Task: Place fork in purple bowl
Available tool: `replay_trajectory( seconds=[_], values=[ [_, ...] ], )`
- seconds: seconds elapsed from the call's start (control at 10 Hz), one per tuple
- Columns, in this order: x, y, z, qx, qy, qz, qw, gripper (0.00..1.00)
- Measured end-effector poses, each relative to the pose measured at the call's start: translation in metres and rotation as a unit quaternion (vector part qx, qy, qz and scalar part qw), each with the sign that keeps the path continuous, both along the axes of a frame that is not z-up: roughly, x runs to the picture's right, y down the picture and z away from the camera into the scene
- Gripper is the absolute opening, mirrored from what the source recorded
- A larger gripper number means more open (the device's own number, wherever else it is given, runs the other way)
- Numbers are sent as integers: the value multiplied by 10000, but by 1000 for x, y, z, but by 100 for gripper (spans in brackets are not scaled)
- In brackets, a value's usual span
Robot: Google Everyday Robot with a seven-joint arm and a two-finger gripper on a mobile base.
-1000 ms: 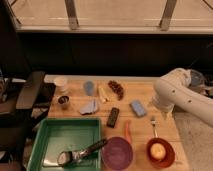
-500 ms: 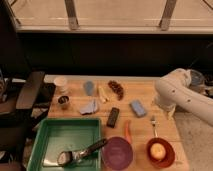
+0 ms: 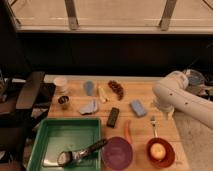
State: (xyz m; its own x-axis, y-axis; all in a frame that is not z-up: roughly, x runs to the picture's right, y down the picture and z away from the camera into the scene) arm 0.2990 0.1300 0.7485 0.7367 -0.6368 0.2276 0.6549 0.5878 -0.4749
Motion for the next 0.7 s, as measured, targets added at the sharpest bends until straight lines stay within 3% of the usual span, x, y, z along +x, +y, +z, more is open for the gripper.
replay_trajectory(
  seconds=[0.2,0.3,0.7],
  values=[
    [-12,12,1,-161,-512,-440,9976,65],
    [-14,17,0,-200,-646,-519,9964,65],
    [-20,53,13,-489,-952,-463,9932,65]
  ],
)
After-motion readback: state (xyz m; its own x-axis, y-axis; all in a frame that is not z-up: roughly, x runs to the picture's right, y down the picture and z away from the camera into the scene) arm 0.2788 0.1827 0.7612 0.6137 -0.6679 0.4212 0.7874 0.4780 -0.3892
